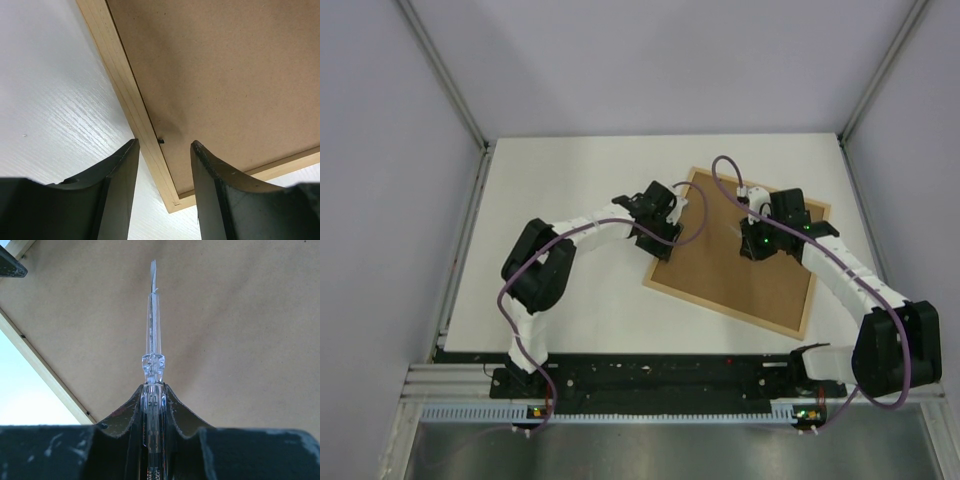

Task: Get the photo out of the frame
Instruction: Release the photo frame item from the photo frame.

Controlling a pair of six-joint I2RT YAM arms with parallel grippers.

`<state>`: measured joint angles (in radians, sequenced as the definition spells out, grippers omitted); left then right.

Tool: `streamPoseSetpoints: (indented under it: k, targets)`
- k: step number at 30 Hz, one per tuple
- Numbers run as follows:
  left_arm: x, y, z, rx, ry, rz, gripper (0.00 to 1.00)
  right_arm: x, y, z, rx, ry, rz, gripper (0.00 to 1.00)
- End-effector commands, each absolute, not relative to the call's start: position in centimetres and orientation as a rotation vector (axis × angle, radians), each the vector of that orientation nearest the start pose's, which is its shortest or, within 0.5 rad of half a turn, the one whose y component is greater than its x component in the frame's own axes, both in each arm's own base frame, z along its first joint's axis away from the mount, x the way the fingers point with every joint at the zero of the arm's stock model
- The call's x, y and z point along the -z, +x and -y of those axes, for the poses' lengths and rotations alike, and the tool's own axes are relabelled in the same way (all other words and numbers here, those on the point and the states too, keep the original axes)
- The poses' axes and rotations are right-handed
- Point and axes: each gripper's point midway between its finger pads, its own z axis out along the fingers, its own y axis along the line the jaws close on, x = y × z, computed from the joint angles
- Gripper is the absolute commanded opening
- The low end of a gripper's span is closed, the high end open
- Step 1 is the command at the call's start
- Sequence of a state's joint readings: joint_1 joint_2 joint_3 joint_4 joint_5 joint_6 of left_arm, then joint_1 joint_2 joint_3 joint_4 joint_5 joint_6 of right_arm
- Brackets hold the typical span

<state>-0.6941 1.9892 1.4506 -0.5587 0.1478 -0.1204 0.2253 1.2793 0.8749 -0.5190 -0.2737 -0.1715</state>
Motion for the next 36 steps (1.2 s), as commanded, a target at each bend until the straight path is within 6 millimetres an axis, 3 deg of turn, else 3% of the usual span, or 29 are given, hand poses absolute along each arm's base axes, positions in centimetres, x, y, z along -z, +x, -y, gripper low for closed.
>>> streamPoseSetpoints:
  k: [1,11,22,30,36]
  targets:
    - [-4.0,32.5,30.4,0.368,0.848,-2.609,0.5,-11.0,29.7,-11.2,-0.375,-0.596,-2.374,0.0]
    - [-3.7,32.8,29.5,0.253,0.837,-2.624,0.48,-11.1,29.5,-11.4,-0.39,-0.601,-2.37,0.0]
    - [-3.6,33.2,30.7,0.286,0.819,-2.634,0.45,-11.3,29.5,-11.5,-0.402,-0.602,-2.362,0.0]
    - [-3.0,32.9,30.3,0.272,0.822,-2.663,0.3,-11.2,29.4,-11.5,-0.407,-0.605,-2.361,0.0]
    - [-3.4,32.7,30.2,0.272,0.829,-2.662,0.26,-11.2,29.4,-11.5,-0.404,-0.606,-2.363,0.0]
